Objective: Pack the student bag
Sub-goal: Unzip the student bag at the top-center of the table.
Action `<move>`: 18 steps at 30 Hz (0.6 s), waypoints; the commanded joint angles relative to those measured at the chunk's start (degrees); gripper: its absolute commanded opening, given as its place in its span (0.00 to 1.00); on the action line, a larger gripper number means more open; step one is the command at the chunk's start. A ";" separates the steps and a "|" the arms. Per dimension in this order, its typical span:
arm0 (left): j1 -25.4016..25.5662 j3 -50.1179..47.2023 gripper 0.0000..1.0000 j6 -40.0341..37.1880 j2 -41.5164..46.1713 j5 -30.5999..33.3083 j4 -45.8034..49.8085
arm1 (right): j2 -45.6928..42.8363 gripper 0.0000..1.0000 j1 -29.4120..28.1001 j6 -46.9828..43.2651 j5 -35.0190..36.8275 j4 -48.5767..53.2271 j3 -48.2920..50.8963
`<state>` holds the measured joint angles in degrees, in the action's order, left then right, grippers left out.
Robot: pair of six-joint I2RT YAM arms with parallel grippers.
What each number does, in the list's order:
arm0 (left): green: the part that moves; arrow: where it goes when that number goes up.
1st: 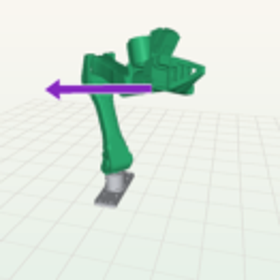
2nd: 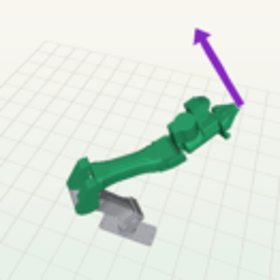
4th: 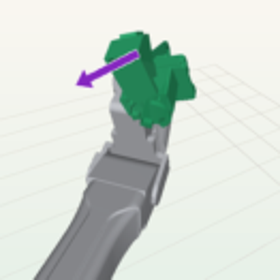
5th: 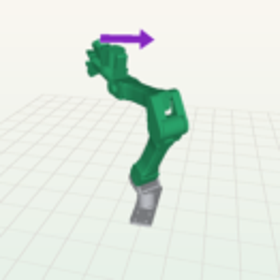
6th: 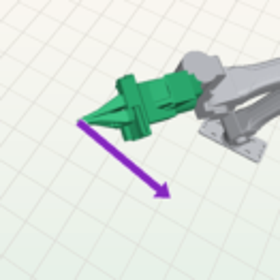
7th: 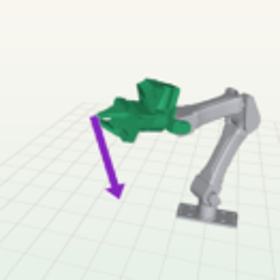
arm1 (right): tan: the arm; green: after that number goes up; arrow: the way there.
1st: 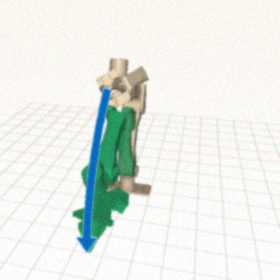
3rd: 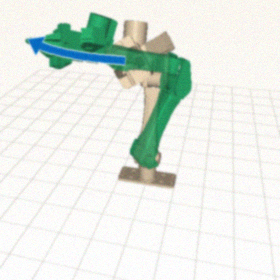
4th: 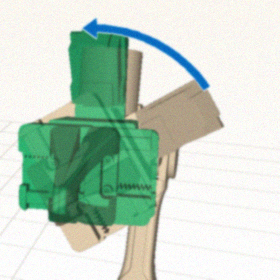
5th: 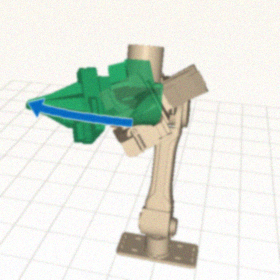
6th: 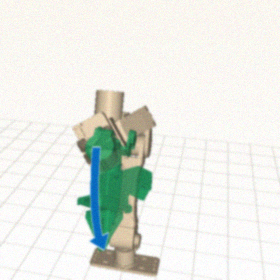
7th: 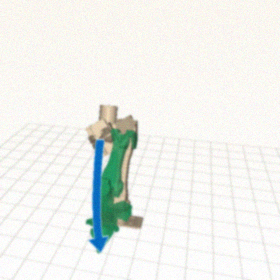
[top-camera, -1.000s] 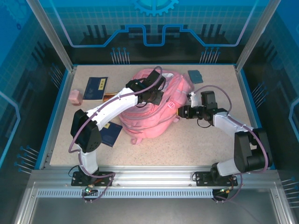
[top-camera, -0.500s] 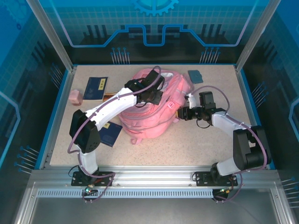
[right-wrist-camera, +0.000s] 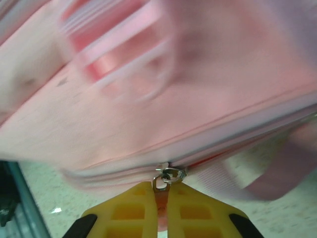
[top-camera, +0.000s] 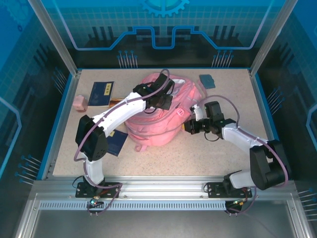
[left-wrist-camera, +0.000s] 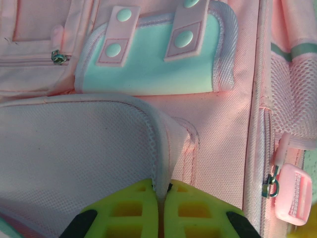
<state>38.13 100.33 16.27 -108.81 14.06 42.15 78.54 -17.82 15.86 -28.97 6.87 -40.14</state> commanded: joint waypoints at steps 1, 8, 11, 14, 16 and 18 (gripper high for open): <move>-0.89 4.54 0.00 5.43 -2.27 2.65 -9.75 | -2.92 0.11 -3.20 5.28 -2.52 0.39 2.96; -0.82 7.10 0.00 9.67 -6.20 0.02 -11.04 | -0.86 0.12 -8.86 11.22 -3.97 -7.24 3.93; -0.92 7.72 0.00 9.98 -6.63 -2.74 -10.38 | 1.15 0.12 -10.04 13.38 -3.79 -10.32 3.49; -1.44 7.85 0.09 7.84 -5.38 -5.37 -8.02 | 0.15 0.12 -8.83 13.34 0.41 -8.14 2.95; -2.51 6.57 0.31 5.37 -3.34 -8.24 -6.01 | -1.12 0.11 -6.18 13.17 1.76 -6.30 2.44; -3.33 3.60 0.47 1.54 -0.62 -10.96 -5.44 | -1.93 0.11 -3.40 12.85 1.14 -5.28 2.02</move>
<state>36.62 104.60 21.80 -114.74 7.60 37.85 78.67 -24.38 28.10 -28.45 -0.10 -36.75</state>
